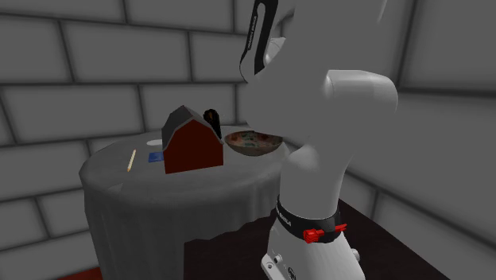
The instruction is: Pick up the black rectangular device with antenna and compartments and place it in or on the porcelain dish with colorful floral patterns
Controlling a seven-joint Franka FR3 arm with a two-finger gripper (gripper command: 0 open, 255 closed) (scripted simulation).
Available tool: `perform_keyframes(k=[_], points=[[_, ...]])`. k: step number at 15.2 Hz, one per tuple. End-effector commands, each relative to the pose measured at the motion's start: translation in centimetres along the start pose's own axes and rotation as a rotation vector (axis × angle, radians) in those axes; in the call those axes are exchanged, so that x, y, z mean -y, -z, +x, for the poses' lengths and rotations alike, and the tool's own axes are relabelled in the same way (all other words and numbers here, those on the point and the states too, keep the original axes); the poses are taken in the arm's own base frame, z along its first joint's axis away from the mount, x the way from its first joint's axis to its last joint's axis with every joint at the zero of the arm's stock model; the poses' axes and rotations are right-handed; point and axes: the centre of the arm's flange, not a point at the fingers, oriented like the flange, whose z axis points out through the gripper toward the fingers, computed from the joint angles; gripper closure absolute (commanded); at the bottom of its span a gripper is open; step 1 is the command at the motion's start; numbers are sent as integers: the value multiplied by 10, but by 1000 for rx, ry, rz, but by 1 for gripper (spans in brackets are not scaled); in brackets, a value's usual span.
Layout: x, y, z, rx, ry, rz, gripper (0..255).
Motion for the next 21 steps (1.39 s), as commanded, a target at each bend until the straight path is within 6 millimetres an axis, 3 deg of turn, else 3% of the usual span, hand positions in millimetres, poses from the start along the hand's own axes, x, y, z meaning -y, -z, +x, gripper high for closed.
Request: perform_keyframes(k=[1, 17, 21], points=[[-5, 10, 2, -2, -2, 1, 255], [-40, 86, 14, -2, -2, 1, 255], [-15, 105, -28, -2, -2, 1, 255]])
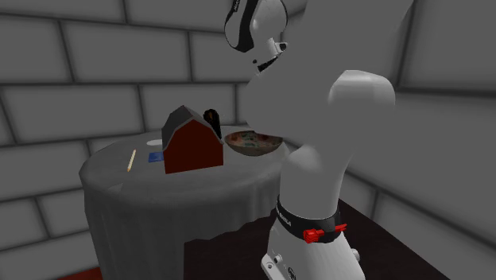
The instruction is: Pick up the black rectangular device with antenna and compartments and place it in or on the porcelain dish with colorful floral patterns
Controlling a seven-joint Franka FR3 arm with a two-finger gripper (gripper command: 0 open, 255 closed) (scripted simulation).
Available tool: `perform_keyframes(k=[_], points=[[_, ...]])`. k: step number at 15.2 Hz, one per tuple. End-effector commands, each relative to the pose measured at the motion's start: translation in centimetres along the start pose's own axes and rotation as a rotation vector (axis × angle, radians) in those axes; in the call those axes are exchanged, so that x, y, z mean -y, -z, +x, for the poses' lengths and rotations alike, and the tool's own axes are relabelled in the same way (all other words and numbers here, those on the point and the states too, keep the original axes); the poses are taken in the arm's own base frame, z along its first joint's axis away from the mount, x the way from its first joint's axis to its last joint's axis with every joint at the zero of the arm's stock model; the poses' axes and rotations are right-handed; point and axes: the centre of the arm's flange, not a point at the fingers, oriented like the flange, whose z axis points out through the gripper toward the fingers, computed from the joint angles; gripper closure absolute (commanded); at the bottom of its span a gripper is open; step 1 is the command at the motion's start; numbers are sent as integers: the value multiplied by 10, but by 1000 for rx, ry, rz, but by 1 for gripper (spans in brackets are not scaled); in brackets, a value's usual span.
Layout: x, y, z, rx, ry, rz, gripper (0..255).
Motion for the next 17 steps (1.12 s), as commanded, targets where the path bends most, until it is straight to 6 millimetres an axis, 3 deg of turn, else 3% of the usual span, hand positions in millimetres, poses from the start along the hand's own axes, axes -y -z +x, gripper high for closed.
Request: perform_keyframes(k=[1, 11, 17], points=[[12, 9, -21, 1, -1, 0, 255], [76, 58, -125, 1, -1, 0, 255], [89, 29, -130, 1, -1, 0, 255]])
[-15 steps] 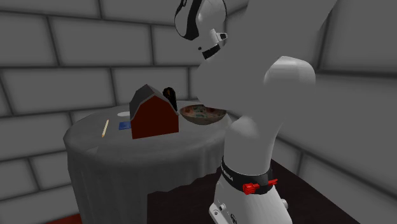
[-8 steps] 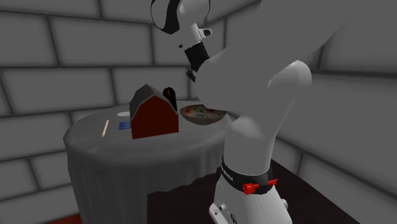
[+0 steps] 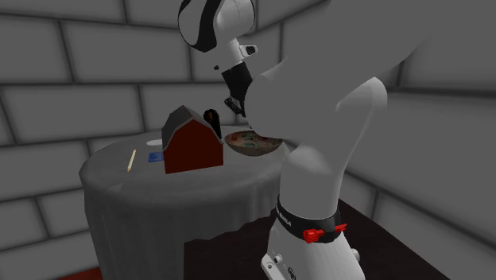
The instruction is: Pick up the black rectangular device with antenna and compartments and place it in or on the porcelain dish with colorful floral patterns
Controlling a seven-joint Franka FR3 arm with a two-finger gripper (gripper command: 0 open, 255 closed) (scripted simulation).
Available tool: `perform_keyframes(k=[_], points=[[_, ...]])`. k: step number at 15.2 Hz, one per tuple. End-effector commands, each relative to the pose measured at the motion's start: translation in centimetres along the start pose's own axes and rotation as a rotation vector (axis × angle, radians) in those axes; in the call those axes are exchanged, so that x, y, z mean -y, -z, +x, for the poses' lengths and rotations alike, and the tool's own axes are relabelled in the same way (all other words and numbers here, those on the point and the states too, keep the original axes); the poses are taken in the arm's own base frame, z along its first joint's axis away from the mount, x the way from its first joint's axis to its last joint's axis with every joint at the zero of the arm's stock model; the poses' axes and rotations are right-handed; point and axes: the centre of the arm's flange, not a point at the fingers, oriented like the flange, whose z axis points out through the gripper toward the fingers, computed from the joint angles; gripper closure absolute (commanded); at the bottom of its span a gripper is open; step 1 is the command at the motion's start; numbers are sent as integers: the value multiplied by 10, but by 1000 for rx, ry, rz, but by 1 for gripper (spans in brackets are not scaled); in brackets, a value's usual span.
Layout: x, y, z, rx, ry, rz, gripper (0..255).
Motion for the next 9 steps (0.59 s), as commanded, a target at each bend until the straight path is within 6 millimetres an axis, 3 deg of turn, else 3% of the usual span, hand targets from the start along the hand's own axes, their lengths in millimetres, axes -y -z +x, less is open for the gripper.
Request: perform_keyframes(k=[1, 9], points=[[5, -9, -2, 0, 0, 0, 255], [21, -42, -7, 0, 0, 0, 255]])
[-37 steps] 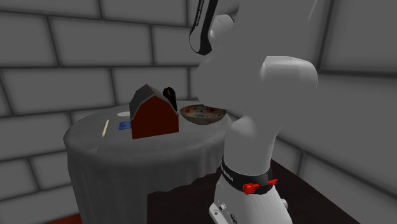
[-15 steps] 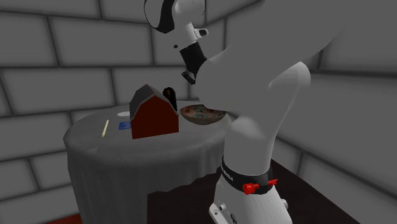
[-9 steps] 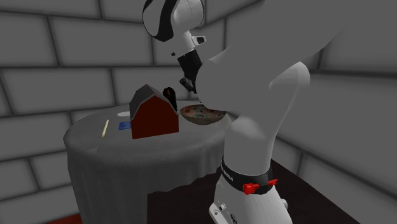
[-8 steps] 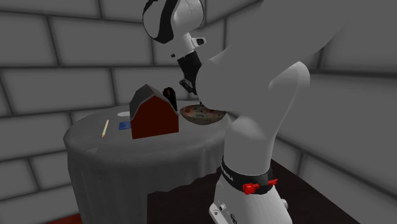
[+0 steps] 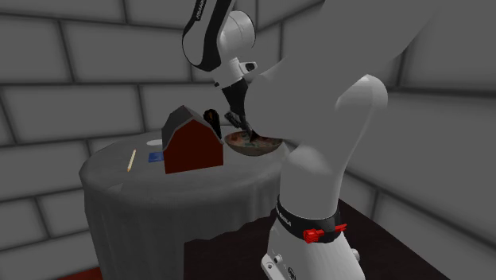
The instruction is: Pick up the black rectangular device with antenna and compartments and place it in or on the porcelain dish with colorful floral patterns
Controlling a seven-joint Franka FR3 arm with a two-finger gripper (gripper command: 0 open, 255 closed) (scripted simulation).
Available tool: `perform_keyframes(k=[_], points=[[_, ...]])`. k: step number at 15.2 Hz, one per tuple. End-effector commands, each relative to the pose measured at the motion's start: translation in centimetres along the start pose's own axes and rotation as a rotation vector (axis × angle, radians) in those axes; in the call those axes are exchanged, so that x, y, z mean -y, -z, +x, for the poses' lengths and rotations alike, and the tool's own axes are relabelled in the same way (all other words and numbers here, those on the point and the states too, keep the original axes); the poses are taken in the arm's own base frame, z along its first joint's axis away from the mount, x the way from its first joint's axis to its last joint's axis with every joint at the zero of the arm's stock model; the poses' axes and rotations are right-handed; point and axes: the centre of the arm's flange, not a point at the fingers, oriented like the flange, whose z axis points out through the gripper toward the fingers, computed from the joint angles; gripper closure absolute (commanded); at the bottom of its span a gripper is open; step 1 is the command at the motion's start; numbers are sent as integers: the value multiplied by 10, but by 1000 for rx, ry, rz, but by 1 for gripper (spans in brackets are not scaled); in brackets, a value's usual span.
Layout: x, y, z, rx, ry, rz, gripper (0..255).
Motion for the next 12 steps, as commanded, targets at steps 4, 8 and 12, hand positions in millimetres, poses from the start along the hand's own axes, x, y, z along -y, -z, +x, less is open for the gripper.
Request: perform_keyframes(k=[4, 8, 12], points=[[1, -2, 0, 0, 0, 0, 255], [1, -2, 0, 0, 0, 0, 0], [1, -2, 0, 0, 0, 0, 0]])
